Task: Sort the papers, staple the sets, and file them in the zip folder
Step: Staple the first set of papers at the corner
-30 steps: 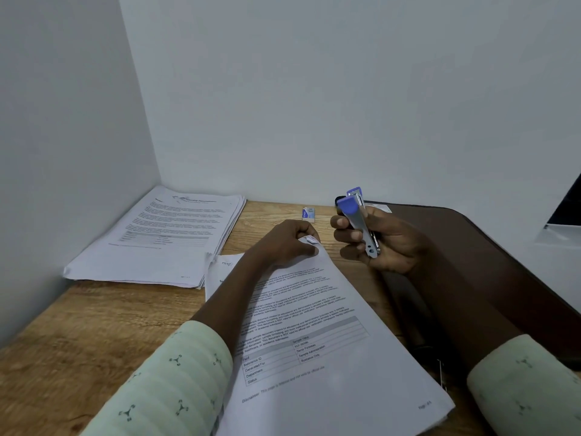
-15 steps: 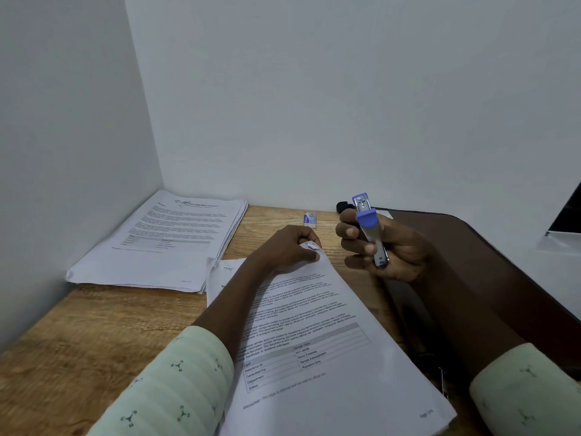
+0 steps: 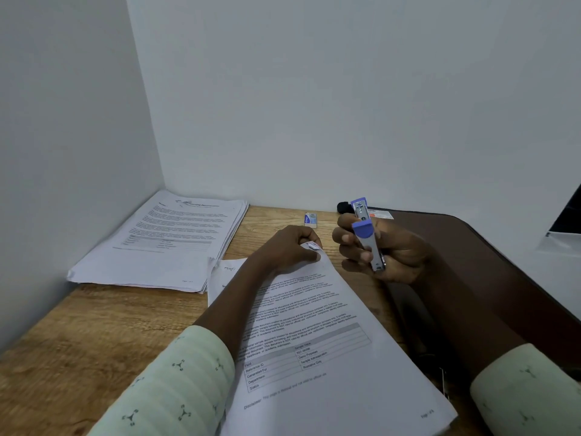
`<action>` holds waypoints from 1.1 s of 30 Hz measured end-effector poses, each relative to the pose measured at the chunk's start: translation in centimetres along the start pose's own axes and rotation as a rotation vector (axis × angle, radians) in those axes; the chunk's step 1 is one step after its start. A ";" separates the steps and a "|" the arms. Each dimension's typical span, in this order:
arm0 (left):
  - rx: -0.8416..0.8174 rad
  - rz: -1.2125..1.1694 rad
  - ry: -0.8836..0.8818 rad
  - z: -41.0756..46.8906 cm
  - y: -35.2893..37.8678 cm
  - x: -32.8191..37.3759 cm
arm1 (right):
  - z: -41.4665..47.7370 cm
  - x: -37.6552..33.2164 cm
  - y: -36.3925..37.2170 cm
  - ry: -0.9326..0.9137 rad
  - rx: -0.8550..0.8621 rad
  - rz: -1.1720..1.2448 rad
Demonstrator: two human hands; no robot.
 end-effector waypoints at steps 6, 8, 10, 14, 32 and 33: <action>0.013 0.019 -0.007 0.1 0.0 -0.2 | -0.3 0.1 -3.9 0.042 0.939 -0.305; -0.006 0.031 -0.005 0.2 0.0 -0.1 | -0.9 0.0 -5.2 0.074 1.193 -0.467; -0.015 0.039 0.010 0.2 0.0 0.0 | -1.2 0.1 -5.9 0.109 1.259 -0.478; -0.009 0.052 0.006 0.1 -0.1 0.0 | -0.9 1.1 -6.0 0.182 1.212 -0.239; 0.022 0.018 0.024 -0.2 -0.3 0.0 | -1.0 1.7 -6.0 0.098 0.964 -0.043; 0.026 0.017 0.021 -0.2 -0.3 0.0 | -1.0 1.8 -6.0 0.106 0.989 -0.062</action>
Point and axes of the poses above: each hand's wrist, its own z-axis towards the middle knuckle, its own y-axis out of the palm, x = y × z, the point moved 5 cm from there along z, towards the middle knuckle, and after that the axes turned 7 degrees about y, right-handed, at the moved point
